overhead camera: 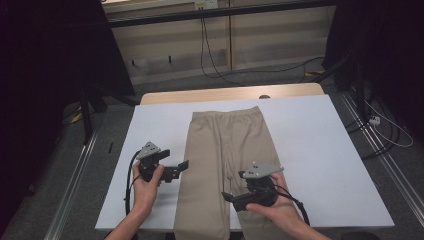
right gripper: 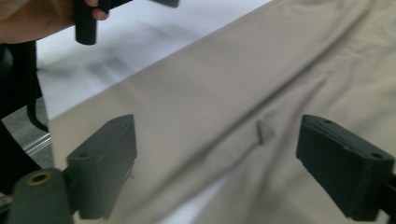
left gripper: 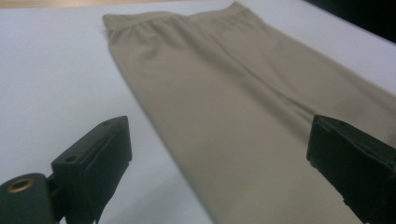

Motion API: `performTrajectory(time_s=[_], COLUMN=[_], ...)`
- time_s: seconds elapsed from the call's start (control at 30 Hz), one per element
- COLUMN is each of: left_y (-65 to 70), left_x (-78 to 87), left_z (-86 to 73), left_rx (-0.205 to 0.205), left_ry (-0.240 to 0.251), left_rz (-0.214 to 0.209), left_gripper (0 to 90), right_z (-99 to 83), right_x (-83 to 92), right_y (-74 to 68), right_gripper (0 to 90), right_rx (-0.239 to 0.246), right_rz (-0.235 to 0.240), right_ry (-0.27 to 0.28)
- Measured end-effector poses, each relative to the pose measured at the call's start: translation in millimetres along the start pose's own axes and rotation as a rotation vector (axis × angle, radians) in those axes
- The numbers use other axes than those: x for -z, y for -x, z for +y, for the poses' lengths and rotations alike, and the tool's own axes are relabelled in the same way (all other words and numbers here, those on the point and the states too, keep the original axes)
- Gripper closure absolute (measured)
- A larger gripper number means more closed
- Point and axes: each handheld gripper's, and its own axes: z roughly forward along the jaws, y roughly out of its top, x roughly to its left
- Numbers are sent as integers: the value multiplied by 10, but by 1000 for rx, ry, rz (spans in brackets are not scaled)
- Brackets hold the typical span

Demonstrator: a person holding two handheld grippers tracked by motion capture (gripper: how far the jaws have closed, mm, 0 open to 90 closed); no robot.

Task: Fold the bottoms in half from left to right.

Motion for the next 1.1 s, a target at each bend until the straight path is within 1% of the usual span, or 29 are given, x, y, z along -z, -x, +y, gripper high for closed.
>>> performTrajectory(time_s=[0.03,0.07,0.13,0.17,0.2,0.27,0.3,0.33,0.37,0.4,0.43,0.47,0.5,0.57,0.6,0.63,0.7,0.73,0.77,0.8,0.83,0.87,0.9,0.93,0.97,1.0,1.03,1.07,1.1], left_y=[-8,-8,-24,-29,-43,-62,-74,-81,-102,-102,-133,-133,-157,-184,-184,-212,-242,-264,-286,-324,-355,-371,-381,-381,-396,-398,-398,-397,-399], left_x=[-29,-29,-99,-130,-185,-280,-329,-367,-437,-437,-547,-547,-644,-701,-701,-745,-778,-784,-785,-777,-762,-752,-734,-734,-687,-672,-669,-673,-681], left_z=[60,60,158,190,256,379,437,479,542,542,623,623,673,698,698,716,717,709,702,693,679,673,670,670,671,663,651,639,627], left_rx=[-10,-10,-37,-39,-53,-76,-80,-82,-84,-84,-93,-93,-101,-85,-85,-84,-115,-113,-98,-86,-72,-67,-54,-54,-67,-75,-69,-62,-65], left_ry=[7,7,-23,-24,-24,-24,-12,-7,-2,-2,0,0,1,14,14,30,63,56,51,43,38,39,37,37,42,48,49,47,40], left_rz=[-20,-20,-30,-28,-26,-28,-32,-36,-49,-49,-44,-44,-27,-31,-31,-13,-8,3,1,-6,-1,7,8,8,16,29,28,26,27], left_gripper=[68,71,79,83,84,87,93,101,106,108,108,108,108,109,109,105,95,92,92,91,87,82,79,78,75,74,73,72,72], right_z=[38,69,115,147,165,218,253,277,293,293,332,340,343,356,361,365,365,365,366,367,365,355,345,330,315,309,301,291,288], right_x=[-20,-44,-93,-139,-173,-272,-338,-383,-413,-413,-503,-543,-581,-652,-686,-739,-807,-855,-889,-915,-952,-997,-1020,-1042,-1068,-1082,-1105,-1121,-1135], right_y=[-25,-51,-107,-147,-170,-217,-237,-258,-274,-274,-329,-350,-374,-438,-472,-533,-630,-695,-742,-770,-805,-846,-872,-908,-940,-960,-984,-1011,-1032], right_gripper=[143,143,158,159,159,160,160,160,168,168,178,178,178,194,186,170,178,208,247,260,262,299,361,400,410,429,461,461,462], right_rx=[4,12,18,25,28,27,26,26,32,32,67,77,79,74,90,115,138,149,164,177,183,191,206,215,218,205,203,199,201], right_rz=[5,9,20,31,43,99,127,138,147,147,142,141,146,157,150,147,145,154,153,153,160,164,154,135,122,126,131,119,112], right_ry=[-3,-2,-13,-41,-58,-112,-148,-161,-161,-161,-179,-191,-197,-212,-224,-242,-253,-267,-276,-283,-295,-302,-304,-304,-298,-300,-300,-294,-283])
